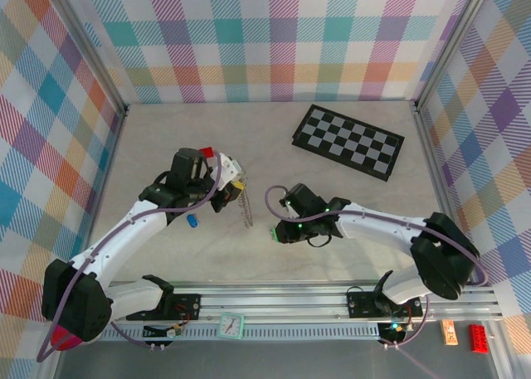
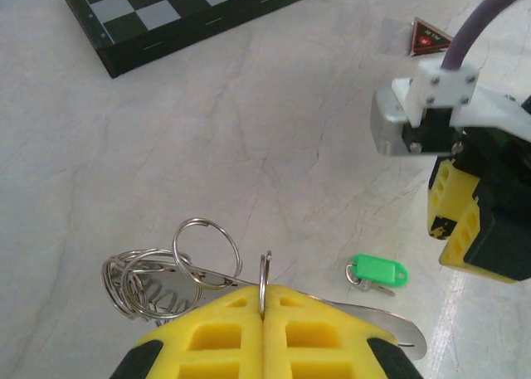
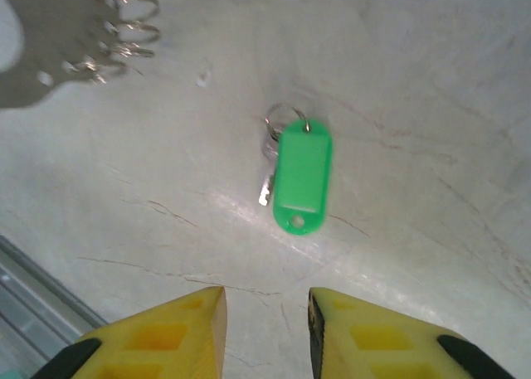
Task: Put the keys on the keyring
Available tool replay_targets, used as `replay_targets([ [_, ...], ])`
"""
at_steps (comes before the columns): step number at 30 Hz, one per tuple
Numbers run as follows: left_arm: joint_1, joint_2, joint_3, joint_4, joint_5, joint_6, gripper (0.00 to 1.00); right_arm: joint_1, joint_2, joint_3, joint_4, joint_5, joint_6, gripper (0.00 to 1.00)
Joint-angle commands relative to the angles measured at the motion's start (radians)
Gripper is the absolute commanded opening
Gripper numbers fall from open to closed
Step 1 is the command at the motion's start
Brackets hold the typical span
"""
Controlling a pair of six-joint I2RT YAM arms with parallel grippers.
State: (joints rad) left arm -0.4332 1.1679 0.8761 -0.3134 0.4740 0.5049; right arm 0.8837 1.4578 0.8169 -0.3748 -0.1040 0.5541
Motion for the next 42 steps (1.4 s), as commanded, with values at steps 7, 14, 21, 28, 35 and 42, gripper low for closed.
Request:
replay_targets([
  [7, 0.007, -0.019, -0.027, 0.018, -0.034, 0.019, 0.0, 0.032, 0.122, 0.095, -0.026, 0.065, 0.067, 0.4],
  [14, 0.007, -0.028, -0.048, 0.027, -0.046, 0.033, 0.0, 0.032, 0.192, 0.142, -0.042, 0.119, 0.069, 0.43],
  [21, 0.008, -0.036, -0.066, 0.066, -0.055, 0.048, 0.0, 0.035, 0.24, 0.185, -0.045, 0.138, 0.058, 0.43],
  [28, 0.008, -0.037, -0.068, 0.065, -0.039, 0.053, 0.0, 0.034, 0.202, 0.181, -0.03, 0.17, -0.086, 0.42],
  [35, 0.01, -0.03, -0.068, 0.079, -0.006, 0.053, 0.0, -0.006, 0.012, 0.026, 0.183, -0.005, -0.57, 0.41],
  [42, 0.01, -0.053, -0.103, 0.118, -0.005, 0.057, 0.0, -0.084, -0.13, -0.043, 0.24, -0.151, -0.908, 0.4],
])
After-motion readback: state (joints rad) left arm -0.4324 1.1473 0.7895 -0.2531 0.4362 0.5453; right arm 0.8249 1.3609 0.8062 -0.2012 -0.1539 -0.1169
